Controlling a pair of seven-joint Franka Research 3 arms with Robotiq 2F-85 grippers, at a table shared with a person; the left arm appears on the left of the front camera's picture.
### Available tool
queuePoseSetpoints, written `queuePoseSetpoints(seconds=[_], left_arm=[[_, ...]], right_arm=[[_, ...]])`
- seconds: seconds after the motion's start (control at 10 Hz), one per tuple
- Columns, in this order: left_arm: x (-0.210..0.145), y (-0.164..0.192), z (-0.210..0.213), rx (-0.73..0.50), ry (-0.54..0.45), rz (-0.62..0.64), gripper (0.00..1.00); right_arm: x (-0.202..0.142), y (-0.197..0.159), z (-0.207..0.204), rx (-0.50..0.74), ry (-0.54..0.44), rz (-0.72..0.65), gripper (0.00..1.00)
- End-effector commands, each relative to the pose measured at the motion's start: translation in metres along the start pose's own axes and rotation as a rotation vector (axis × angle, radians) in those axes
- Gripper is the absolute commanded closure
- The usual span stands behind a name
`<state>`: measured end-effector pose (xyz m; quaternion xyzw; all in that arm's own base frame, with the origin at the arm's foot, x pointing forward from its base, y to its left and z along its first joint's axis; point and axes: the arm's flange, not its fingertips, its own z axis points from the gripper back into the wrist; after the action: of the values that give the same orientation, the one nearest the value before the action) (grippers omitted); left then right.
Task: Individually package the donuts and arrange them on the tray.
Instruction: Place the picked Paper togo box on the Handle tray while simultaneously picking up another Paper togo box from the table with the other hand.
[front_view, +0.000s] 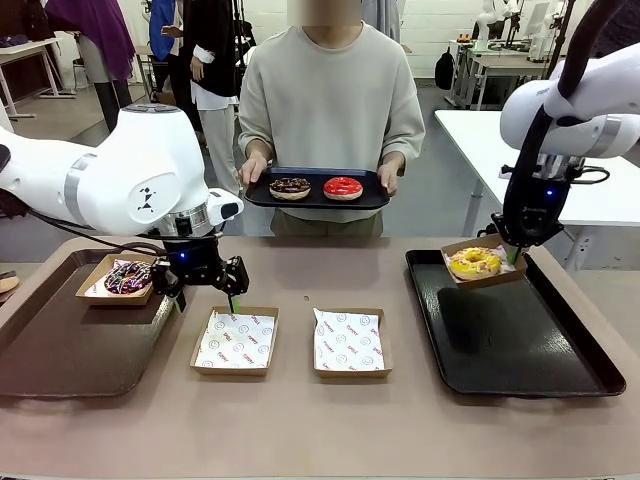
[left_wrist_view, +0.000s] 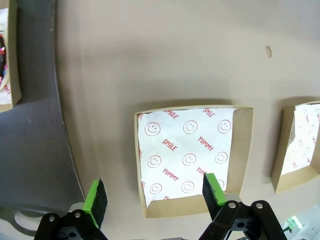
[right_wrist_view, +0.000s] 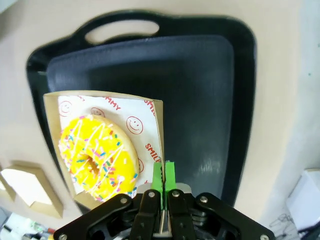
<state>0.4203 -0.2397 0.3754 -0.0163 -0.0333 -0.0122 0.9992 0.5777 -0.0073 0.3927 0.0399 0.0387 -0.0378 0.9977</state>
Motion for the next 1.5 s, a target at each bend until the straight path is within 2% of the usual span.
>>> queuePoseSetpoints(seconds=[0.0,0.6,1.0,1.4], left_arm=[[-0.01,-0.007,-0.007,0.065,-0.034,0.047,0.0],[0.0,0.004,-0.03,0.08,0.015,0.121,0.0],[0.007,0.015,-0.046,0.027,0.042,0.094,0.0],[0.008,0.014,-0.052,0.028,0.059,0.073,0.0]], right_arm=[[0.012,-0.005,-0.013,0.059,-0.024,0.03,0.98],[0.019,-0.003,-0.038,0.095,-0.002,0.032,0.98],[0.019,-0.002,-0.04,0.096,0.004,0.028,0.98],[0.021,0.001,-0.044,0.079,0.007,0.019,0.98]])
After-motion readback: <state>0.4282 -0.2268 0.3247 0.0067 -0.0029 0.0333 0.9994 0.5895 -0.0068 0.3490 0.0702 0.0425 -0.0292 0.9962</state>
